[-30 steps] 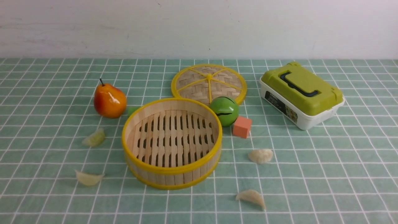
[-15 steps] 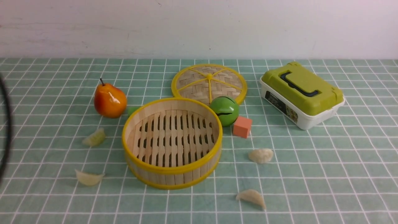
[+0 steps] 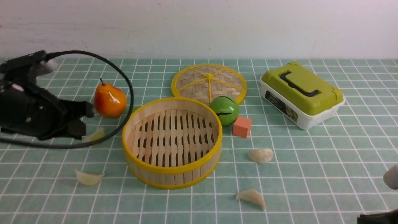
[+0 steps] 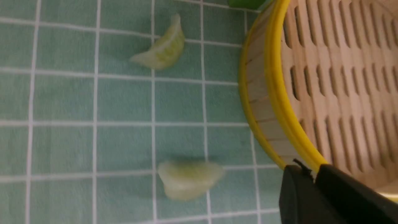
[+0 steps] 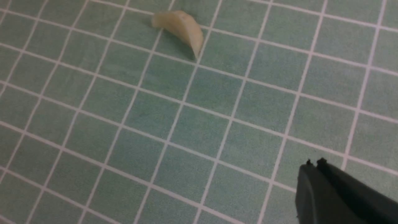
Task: Put the dumplings into the steamer on the table with the blue tablecloth.
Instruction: 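Reach for and grasp a dumpling on the table with the left gripper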
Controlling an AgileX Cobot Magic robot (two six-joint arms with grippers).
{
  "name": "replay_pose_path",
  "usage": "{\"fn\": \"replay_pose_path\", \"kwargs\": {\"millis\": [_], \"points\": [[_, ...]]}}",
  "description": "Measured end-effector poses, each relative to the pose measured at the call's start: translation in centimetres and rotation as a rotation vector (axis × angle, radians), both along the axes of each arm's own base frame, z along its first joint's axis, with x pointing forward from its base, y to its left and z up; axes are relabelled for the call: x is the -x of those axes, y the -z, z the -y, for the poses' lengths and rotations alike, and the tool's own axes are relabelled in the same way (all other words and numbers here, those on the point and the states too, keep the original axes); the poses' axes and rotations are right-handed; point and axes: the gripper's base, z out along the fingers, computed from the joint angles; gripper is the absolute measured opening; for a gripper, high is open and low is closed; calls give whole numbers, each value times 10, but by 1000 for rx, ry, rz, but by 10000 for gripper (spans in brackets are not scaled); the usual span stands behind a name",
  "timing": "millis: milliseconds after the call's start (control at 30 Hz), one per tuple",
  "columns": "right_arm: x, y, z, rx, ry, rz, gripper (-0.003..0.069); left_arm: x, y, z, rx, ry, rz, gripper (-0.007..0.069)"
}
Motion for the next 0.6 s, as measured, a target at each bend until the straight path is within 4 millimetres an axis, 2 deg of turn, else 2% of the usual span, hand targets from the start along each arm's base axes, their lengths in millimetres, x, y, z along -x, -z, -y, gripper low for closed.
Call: {"fn": "replay_pose_path", "kwargs": {"millis": [67, 100, 133, 267, 367, 433, 567, 600], "points": [[0, -1, -1, -8, -16, 11, -1, -33, 10, -1, -58, 48, -25, 171], [0, -1, -2, -10, -17, 12, -1, -40, 16, -1, -68, 55, -42, 197], [0, -1, -2, -14, -20, 13, -1, -58, 25, -2, -96, 72, -61, 258], [0, -1, -2, -14, -24, 16, -1, -99, 52, -4, -165, 109, -111, 377], [0, -1, -2, -14, -24, 16, -1, -115, 67, -5, -199, 125, -133, 396], [0, -1, -2, -14, -25, 16, -1, -130, 86, -7, -239, 142, -158, 388], [0, -1, -2, -14, -25, 16, -1, -139, 109, -10, -283, 165, -197, 319], [0, -1, -2, -13, -25, 16, -1, -140, 114, -10, -288, 169, -207, 262]]}}
